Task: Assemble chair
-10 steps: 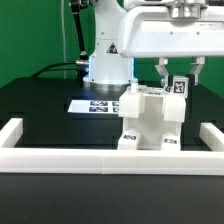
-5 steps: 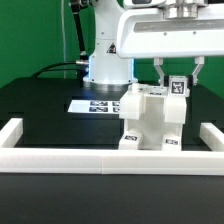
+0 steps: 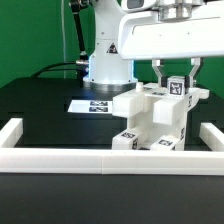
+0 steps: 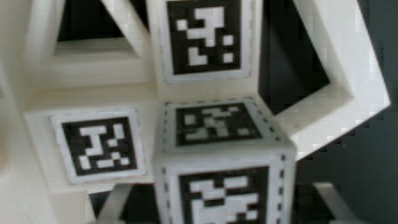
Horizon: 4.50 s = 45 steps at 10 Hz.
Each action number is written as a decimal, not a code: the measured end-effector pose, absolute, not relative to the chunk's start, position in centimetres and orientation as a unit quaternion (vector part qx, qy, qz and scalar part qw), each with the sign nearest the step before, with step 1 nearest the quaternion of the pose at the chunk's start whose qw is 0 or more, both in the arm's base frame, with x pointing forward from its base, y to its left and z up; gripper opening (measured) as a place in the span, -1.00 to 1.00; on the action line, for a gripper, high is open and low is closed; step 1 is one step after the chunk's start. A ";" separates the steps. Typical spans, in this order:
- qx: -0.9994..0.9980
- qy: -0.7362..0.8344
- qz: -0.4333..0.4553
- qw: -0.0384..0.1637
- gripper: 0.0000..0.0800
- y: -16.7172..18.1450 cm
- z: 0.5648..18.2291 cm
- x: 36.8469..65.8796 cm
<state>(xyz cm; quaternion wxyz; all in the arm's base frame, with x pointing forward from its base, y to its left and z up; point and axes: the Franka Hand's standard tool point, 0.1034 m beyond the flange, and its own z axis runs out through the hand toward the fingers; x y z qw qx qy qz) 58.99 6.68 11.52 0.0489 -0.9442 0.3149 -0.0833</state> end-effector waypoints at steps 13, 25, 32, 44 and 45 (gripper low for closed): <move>-0.939 0.325 -0.089 0.072 0.62 6.8 15.3 56.8; -0.986 0.120 -0.093 0.063 0.62 8.2 15.5 54.4; -0.990 0.096 -0.083 0.066 0.62 9.6 13.7 47.2; -0.991 0.120 0.014 0.050 0.62 10.0 9.9 39.1; -0.992 0.118 0.010 0.050 0.62 9.9 9.8 39.2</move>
Offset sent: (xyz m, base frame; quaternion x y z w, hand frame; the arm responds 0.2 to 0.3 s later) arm 0.0000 0.0000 0.0000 0.0000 0.0000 0.0000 1.0000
